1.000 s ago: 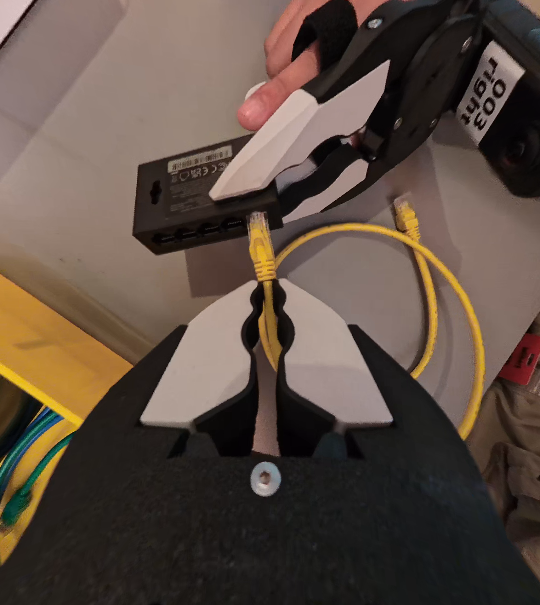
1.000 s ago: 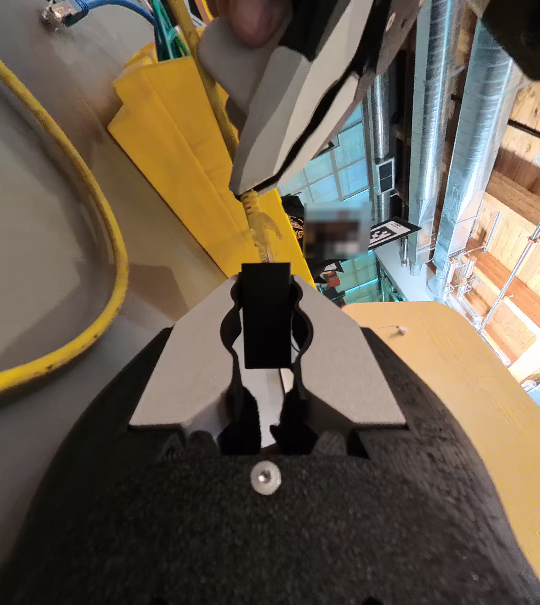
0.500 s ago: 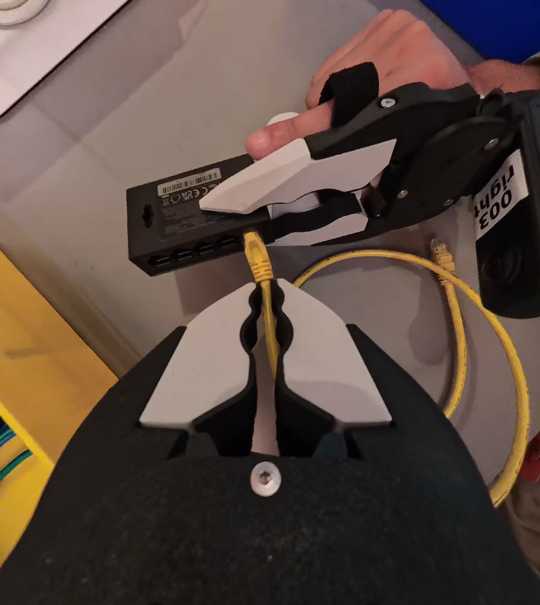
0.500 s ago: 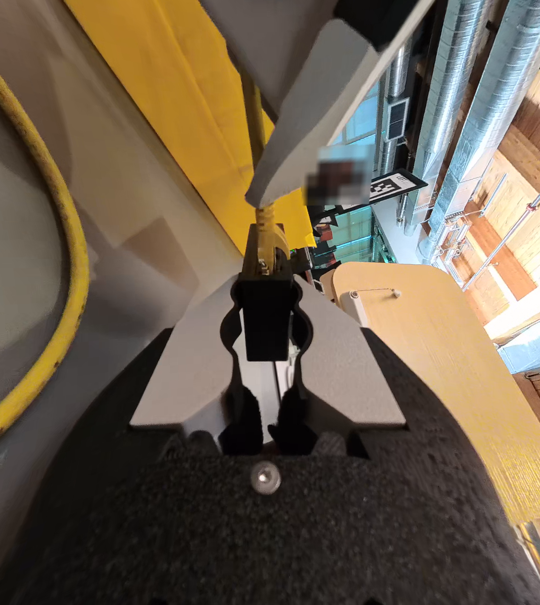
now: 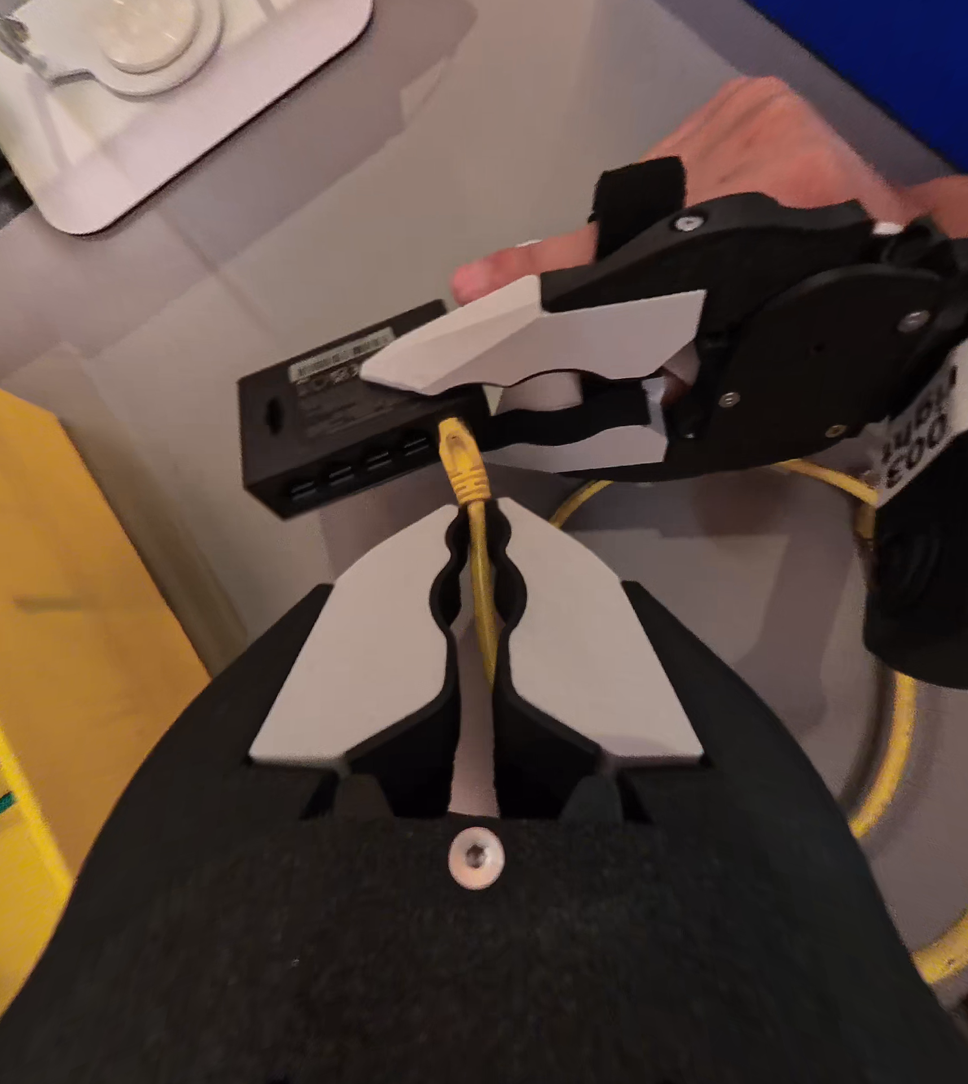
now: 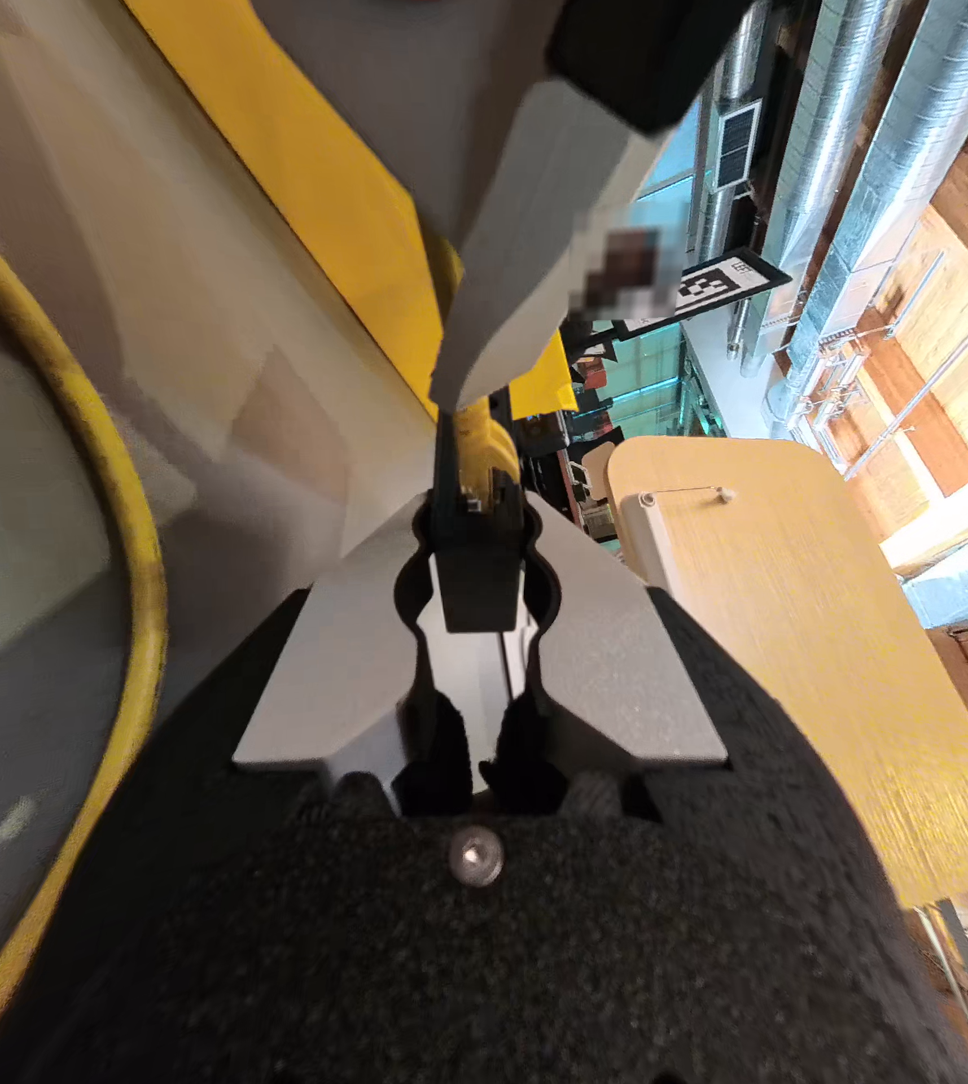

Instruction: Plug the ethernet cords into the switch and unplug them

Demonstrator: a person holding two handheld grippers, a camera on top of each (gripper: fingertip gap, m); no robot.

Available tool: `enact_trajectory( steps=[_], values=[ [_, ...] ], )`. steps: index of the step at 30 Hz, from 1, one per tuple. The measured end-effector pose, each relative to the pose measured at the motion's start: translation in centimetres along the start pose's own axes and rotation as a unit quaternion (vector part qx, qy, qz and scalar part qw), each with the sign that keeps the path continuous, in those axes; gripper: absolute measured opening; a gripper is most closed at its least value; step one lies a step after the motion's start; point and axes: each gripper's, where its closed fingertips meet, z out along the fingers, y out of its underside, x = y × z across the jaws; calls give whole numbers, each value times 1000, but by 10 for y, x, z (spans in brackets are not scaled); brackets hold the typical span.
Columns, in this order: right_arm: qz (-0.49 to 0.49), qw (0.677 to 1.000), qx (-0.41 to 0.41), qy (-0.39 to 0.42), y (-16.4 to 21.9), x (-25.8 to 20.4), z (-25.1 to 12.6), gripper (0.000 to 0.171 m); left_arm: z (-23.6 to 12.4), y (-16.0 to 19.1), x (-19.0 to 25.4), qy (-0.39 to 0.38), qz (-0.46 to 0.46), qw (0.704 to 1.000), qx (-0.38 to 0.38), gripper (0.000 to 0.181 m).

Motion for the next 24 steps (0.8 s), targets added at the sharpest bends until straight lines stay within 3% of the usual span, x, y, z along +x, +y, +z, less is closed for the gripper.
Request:
enact_trajectory(
  steps=[16, 24],
  values=[
    [-30, 997, -74, -12, 20, -8, 7, 24, 21, 1, -10, -9, -44, 999, 26, 5],
    [17, 999, -47, -6, 26, -4, 10, 26, 23, -7, -9, 23, -79, 994, 65, 6]
  ],
)
